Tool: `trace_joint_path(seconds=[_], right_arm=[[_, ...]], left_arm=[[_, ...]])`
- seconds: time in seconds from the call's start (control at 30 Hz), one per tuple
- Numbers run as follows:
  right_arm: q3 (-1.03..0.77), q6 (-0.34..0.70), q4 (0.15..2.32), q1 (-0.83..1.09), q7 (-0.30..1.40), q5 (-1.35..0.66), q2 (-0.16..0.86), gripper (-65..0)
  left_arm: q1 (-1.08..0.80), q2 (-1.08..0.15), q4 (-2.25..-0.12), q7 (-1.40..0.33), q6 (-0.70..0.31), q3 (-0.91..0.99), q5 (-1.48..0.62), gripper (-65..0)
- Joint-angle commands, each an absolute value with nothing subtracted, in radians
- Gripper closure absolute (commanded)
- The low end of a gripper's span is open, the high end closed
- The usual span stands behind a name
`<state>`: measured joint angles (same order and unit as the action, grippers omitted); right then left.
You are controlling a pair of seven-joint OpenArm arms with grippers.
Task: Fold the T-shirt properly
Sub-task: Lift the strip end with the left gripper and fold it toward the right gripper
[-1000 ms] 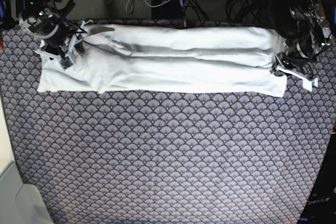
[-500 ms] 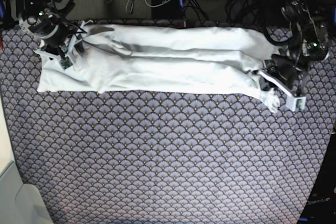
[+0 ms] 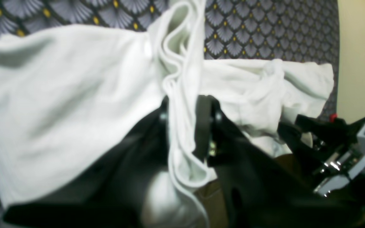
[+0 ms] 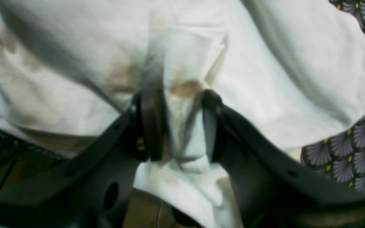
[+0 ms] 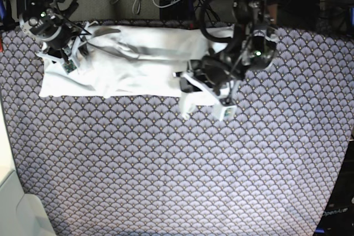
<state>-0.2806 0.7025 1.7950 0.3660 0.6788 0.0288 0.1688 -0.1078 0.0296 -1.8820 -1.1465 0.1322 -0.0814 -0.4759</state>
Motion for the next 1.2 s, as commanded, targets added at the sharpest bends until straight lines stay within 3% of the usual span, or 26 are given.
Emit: trace_joint_path(seconds=[0.0, 0.4, 1.1, 1.17], right_arm=[[-0.285, 0.698, 1.808, 0.366, 0.673, 0.028, 0.177, -22.2], [-0.286, 0.698, 1.807, 0.367, 0.673, 0.028, 0.193, -22.2], [-0.283, 0.698, 1.807, 0.366, 0.673, 0.028, 0.208, -22.2], [-0.283, 0.698, 1.807, 0.366, 0.673, 0.028, 0.209, -22.2]], left_arm=[[-0.088, 0.047, -1.886, -1.133, 0.142, -0.105, -0.503, -0.4], [-0.061, 0.065, -1.692, -0.874, 0.240, -0.283, -0.512, -0.4], [0.035, 0.108, -1.575, -0.875, 0.236, -0.348, -0.513, -0.7], [0.035, 0.108, -1.584, -0.877, 0.237, -0.348, -0.513, -3.8]])
